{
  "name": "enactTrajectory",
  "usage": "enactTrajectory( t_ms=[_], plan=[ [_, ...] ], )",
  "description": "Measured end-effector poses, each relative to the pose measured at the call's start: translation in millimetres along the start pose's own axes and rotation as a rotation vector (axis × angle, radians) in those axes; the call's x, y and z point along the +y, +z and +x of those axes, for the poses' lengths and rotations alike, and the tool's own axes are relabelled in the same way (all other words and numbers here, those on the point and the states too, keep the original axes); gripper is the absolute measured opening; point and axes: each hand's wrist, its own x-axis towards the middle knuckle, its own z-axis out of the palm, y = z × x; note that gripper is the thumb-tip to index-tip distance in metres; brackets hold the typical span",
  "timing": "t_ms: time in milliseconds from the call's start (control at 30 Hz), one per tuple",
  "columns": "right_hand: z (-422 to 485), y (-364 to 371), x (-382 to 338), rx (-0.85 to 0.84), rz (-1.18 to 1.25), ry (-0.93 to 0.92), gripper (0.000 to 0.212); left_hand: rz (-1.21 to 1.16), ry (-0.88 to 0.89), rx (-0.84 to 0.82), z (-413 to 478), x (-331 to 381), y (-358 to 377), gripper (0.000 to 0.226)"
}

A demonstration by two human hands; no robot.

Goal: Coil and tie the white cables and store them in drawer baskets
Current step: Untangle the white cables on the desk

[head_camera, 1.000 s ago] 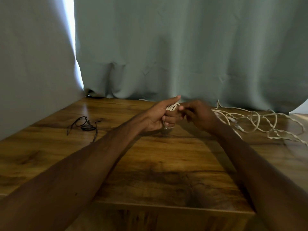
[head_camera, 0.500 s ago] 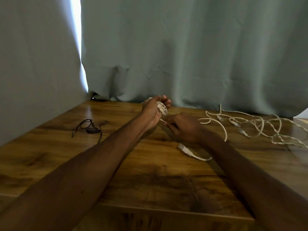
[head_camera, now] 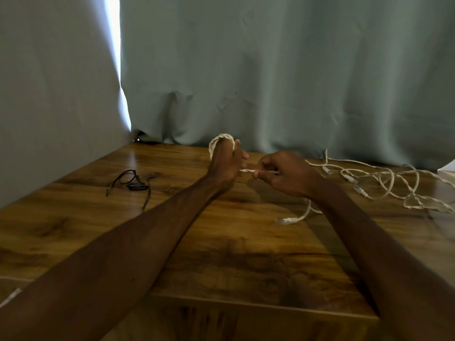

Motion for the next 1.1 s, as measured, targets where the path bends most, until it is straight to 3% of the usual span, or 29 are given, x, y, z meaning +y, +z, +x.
enactTrajectory(
  t_ms=[133,233,300,400,567,767,867,933,1100],
  plan=[
    [-1.7,-9.6,6.2,0.008,0.03,0.058,0.017,0.548,0.197,0.047,4.7,-10.5,-14.2,0.052],
    [-3.4,-12.9,9.7,0.15,-0.003,0.013,0.021,0.607,0.218,0.02,4.3,-6.8,-17.7,0.05],
    [-4.2,-12.3,11.0,0.264,-0.027,-0.021,0.024,0.524,0.197,-0.069,1.1,-2.3,-15.8,0.051],
    [-4.0,-13.8,16.2,0.408,-0.048,-0.051,0.026,0.187,-0.041,-0.268,-6.2,8.0,-8.6,0.062],
    [-6.8,-16.2,25.5,0.477,-0.097,-0.059,0.025,-0.174,-0.261,-0.702,-14.1,17.2,-3.3,0.084],
    [-11.7,-18.6,35.8,0.466,-0.061,-0.007,0.026,-0.382,-0.383,-0.937,-14.0,42.4,-1.8,0.052],
    [-10.5,-8.6,31.3,0.385,-0.129,-0.006,0.021,-0.554,-0.328,-0.981,-12.4,55.7,-2.1,0.049],
    [-9.1,-0.8,27.2,0.307,-0.187,0.032,0.029,-0.681,-0.321,-0.979,-10.3,61.3,-2.6,0.049],
    [-8.7,21.5,10.4,0.011,-0.532,0.099,0.049,-0.856,-0.336,-0.799,-7.1,58.2,-2.3,0.047]
  ],
)
